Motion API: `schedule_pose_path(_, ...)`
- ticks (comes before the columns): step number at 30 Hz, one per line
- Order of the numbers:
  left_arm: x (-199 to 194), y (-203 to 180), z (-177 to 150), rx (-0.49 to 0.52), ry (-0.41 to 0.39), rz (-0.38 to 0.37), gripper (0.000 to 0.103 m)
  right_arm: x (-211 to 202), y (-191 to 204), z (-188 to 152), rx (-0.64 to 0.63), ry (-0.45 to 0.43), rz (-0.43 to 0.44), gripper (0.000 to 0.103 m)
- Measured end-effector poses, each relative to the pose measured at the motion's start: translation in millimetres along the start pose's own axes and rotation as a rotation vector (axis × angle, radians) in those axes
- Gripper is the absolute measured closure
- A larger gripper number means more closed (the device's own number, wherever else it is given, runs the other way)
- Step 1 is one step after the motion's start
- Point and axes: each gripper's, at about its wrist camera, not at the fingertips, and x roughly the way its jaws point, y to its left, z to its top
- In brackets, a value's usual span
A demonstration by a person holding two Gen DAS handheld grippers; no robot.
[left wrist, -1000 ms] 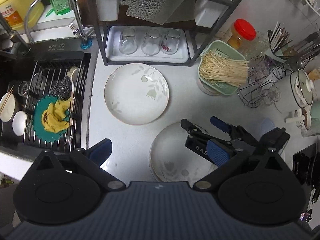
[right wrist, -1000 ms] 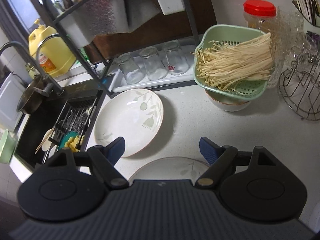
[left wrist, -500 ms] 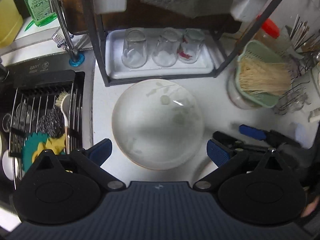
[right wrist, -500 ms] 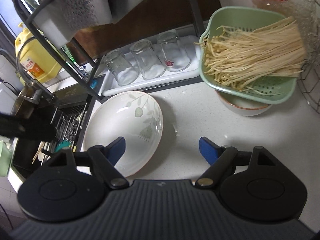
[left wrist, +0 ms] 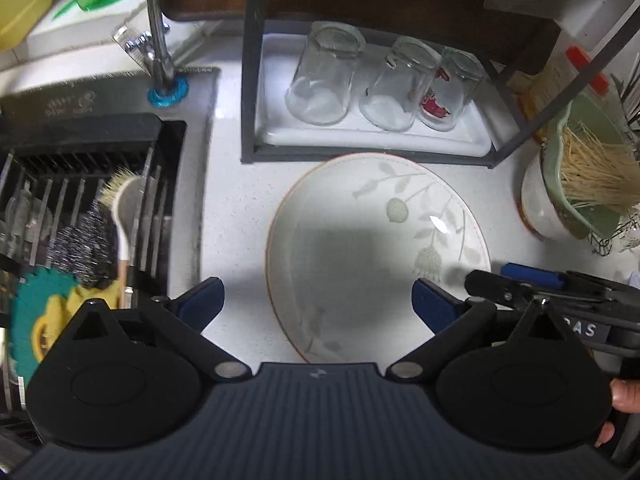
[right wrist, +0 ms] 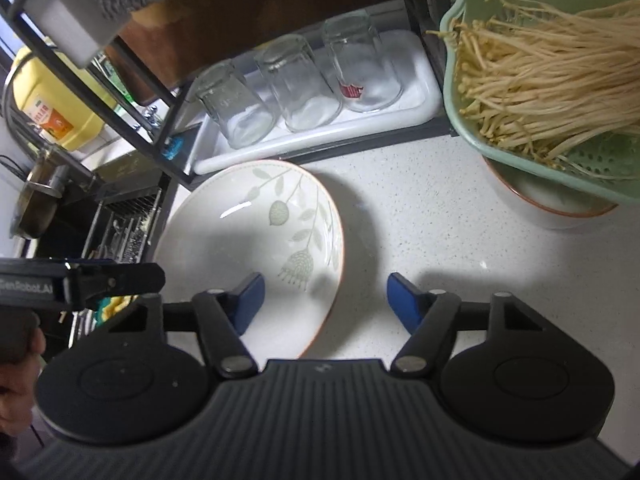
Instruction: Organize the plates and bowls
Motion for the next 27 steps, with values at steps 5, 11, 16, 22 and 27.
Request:
schedule_pose_path(5, 12.9, -0.3, -10.6, 0.027, -0.035, -0.010, 0.020, 12.1, -3.3, 0.6, 0.020, 0.014, -0.016, 0.055)
schedule_pose_path(11, 21.1, 3.0, -12.1, 0.009, -0.051, 0.003, 0.046, 16.9, -3.0, -1.1, 0.013, 0.038, 0.010, 0.074)
schedule_pose_path(16, 29.4, 5.3, -10.0, 0.098, -0.091, 0.073, 0.068, 22.7, 1.4, -1.7, -0.004, 0.044, 0.010, 0.081)
schedule_pose_path(22, 33.9, 15.5, -6.9, 0.057, -0.074, 0.026, 0.073, 27.9, 3.1, -0.2, -0.025, 0.062, 0.019, 0.081)
schedule_pose_path(27, 24.0, 21.3, -9.0, 0.034, -0.058, -0.033, 0.073, 20.9, 4.1, 1.5, -0.041, 0.070, 0.038, 0.081)
